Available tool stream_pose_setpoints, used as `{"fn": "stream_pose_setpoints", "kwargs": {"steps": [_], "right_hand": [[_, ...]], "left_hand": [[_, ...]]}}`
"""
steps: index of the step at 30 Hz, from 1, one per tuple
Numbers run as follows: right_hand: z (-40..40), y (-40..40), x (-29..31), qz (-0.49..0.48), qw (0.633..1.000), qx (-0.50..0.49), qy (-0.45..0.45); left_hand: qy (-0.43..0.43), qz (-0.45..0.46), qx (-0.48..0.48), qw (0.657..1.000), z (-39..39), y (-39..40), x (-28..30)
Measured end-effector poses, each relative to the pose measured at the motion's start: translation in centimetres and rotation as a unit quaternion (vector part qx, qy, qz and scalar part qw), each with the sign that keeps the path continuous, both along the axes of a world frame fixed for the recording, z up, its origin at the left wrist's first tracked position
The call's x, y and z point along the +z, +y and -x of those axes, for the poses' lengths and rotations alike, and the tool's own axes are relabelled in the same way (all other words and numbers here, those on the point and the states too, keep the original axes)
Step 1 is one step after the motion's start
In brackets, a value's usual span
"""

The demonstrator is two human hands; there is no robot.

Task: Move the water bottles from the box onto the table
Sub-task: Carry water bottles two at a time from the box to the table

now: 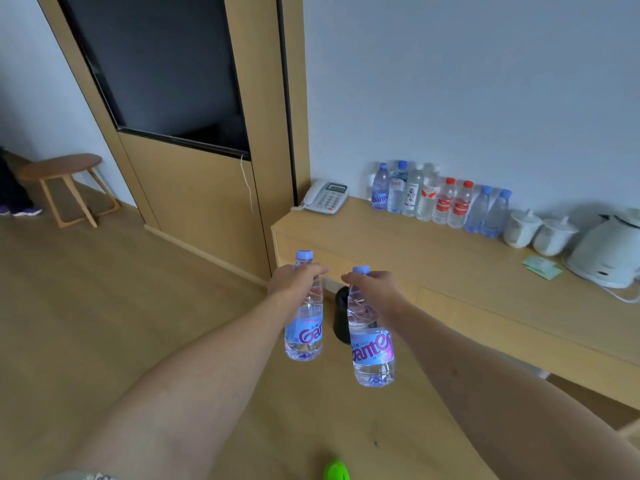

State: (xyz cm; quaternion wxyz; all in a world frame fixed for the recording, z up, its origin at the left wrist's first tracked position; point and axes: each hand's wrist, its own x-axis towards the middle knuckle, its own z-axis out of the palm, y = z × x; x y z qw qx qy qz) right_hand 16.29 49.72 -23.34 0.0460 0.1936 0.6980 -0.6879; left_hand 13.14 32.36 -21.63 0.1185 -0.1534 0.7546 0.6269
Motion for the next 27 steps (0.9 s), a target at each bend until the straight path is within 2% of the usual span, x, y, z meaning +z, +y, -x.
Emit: {"fn": "stream_pose_setpoints", "kwargs": {"steps": [8,15,21,27], "right_hand": [[17.8,2.4,2.1,-0.003,1.0,-0.011,0.011],[27.1,4.5,0.2,-0.023,0.998,-0.057,-0.016],[35.3,6.3,-1.6,-0.051,0.992,-0.111,-0.018],[43.2,7.4,-0.4,-0.043,0.983,-0.178,-0.024]], "left_hand": [[0.013,0.014,-0.02,1.0,17.6,2.1,2.1],[-0.013,0.01,-0.063,0.998,27.3,5.0,0.7],[-0.016,0.013,-0.131,0.991,37.7,7.9,-1.5],[0.004,0.014,-0.232,0.973,49.1,10.8,-1.0]]}}
